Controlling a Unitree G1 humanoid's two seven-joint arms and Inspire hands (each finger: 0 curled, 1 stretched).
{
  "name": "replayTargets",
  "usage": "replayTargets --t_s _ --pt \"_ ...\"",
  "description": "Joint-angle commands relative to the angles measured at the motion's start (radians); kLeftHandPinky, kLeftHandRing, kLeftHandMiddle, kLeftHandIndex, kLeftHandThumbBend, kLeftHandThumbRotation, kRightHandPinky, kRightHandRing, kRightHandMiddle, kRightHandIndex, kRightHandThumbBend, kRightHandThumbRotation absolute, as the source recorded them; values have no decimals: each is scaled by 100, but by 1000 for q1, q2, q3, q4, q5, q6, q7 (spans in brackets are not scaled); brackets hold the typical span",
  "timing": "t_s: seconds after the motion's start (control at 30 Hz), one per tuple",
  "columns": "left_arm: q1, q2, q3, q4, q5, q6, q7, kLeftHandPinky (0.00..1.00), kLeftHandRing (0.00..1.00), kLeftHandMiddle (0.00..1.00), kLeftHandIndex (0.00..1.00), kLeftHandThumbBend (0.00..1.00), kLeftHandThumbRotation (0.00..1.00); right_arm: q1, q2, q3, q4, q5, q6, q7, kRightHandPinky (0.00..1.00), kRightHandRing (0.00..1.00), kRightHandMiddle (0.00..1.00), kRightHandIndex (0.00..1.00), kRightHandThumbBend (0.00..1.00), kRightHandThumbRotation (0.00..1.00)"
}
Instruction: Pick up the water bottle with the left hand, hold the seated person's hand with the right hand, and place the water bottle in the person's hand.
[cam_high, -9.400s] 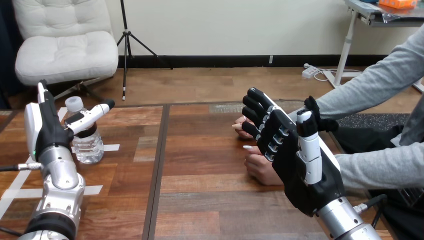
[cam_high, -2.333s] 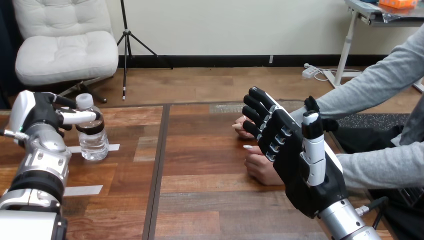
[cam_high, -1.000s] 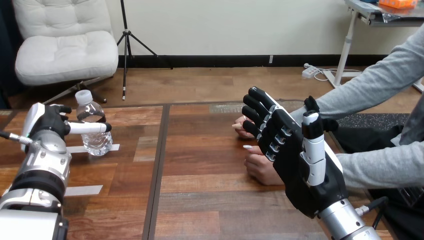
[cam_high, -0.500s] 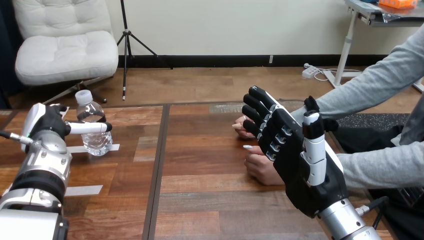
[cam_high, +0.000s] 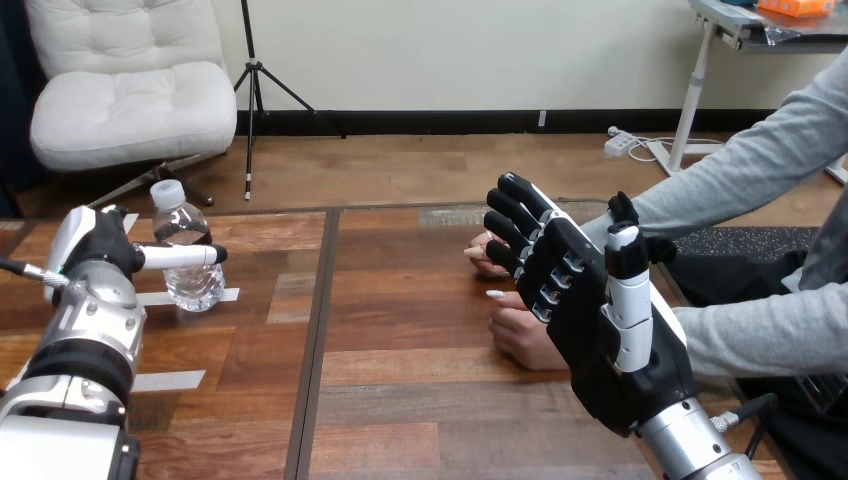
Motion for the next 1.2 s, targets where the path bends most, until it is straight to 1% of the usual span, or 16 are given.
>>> replayTargets --t_s 0.0,0.17,0.37,0.5,0.77,0.93,1.07,1.17 --pt "-94 -5 -21 2 24 -22 7 95 96 96 96 92 25 -29 19 -4 -50 20 -21 -1 99 98 96 94 88 100" --pt "-96 -9 -16 11 22 -33 16 94 95 95 95 93 26 -29 19 -4 -50 23 -20 1 99 97 96 94 88 100" --pt "-101 -13 -13 15 22 -33 18 93 94 94 95 94 27 -26 19 -3 -53 22 -22 0 99 97 96 94 88 100" --pt "-99 -14 -9 19 18 -54 19 93 94 94 95 95 28 -25 20 -2 -52 22 -24 0 99 97 96 94 88 100" --pt "-103 -17 -12 33 23 -72 25 93 94 95 95 98 32 -23 22 1 -53 18 -25 -3 99 97 96 94 88 100" --pt "-107 -19 -15 38 27 -78 25 91 93 94 94 98 34 -23 21 2 -54 19 -23 0 99 97 96 94 88 100" --pt "-110 -24 -2 41 16 -80 23 87 93 95 95 98 33 -21 22 3 -55 18 -23 -1 99 97 96 94 88 100" --pt "-112 -26 3 42 12 -82 21 83 92 95 95 98 32 -20 23 3 -57 18 -22 -1 98 97 96 94 88 100"
